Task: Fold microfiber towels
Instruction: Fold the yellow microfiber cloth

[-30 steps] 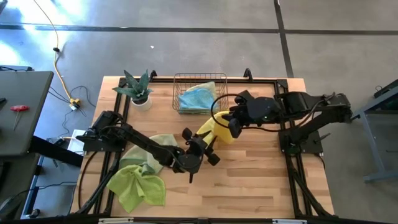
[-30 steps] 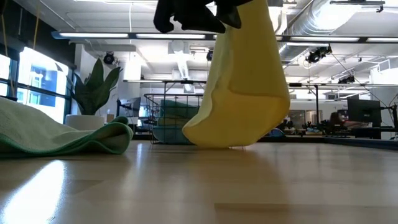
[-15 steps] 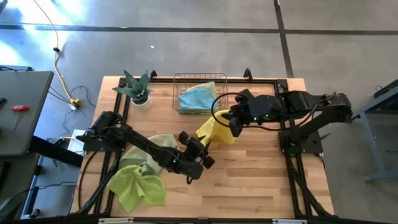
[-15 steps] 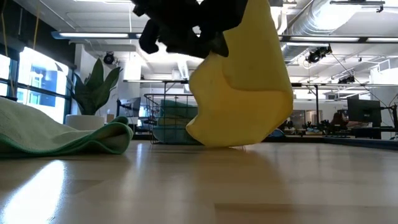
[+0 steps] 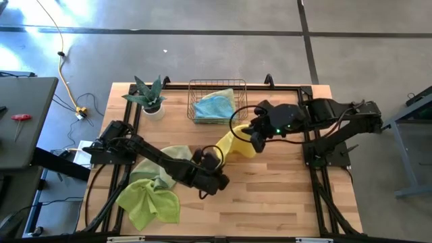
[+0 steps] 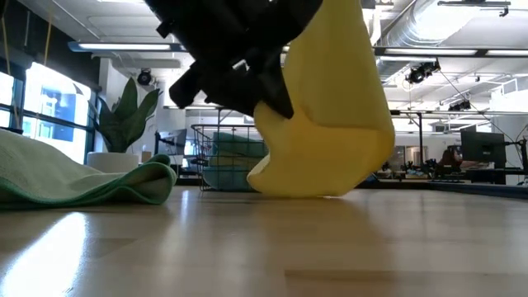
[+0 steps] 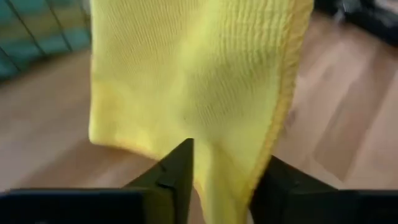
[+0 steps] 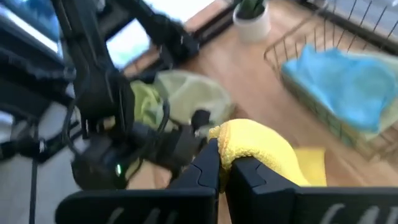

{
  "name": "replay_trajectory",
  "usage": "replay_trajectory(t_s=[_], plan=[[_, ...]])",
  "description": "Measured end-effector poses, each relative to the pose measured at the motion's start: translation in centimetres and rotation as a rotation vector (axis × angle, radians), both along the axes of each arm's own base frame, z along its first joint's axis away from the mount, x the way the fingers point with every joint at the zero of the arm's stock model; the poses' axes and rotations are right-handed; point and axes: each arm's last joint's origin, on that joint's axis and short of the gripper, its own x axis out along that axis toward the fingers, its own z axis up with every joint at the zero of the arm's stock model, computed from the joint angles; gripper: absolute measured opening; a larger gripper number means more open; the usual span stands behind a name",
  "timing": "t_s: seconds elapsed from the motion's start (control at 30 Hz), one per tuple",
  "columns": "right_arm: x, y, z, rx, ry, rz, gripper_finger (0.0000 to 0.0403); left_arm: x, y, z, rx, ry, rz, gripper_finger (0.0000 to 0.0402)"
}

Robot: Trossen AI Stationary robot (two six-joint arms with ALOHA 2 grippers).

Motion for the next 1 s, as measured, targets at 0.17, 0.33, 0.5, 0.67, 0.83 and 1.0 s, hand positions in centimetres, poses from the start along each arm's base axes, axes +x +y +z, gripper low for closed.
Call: replay_trajectory(t_s=[0.17, 0.33, 0.5, 0.67, 0.83, 1.0], plan=[[-0.7, 0.1, -0.8, 0.002, 0.109, 0.031, 0.0, -0.1, -0.5, -0.1, -0.04, 0.031, -0.061, 0.0013], [-1.3, 0.7, -1.3, 0.006, 0.201, 0.199, 0.0, -0.6, -0.7, 1.7, -0.045, 0.006, -0.102, 0.0003], [-2.0, 1.9, -1.7, 0.048, 0.272, 0.379, 0.0, -1.9, -0.9, 5.8, -0.03, -0.049, -0.191, 0.0001], [-2.7, 3.3, -1.9, 0.024, 0.308, 0.544, 0.0, -4.0, -0.7, 10.1, -0.067, -0.095, -0.323, 0.0001], [-3.6, 4.4, -2.2, -0.081, 0.338, 0.693, 0.0, -6.3, -0.2, 13.9, -0.064, -0.175, -0.362, 0.0], [-3.8, 5.0, -2.4, -0.233, 0.352, 0.746, 0.0, -8.0, 0.5, 16.2, -0.023, -0.228, -0.374, 0.0]])
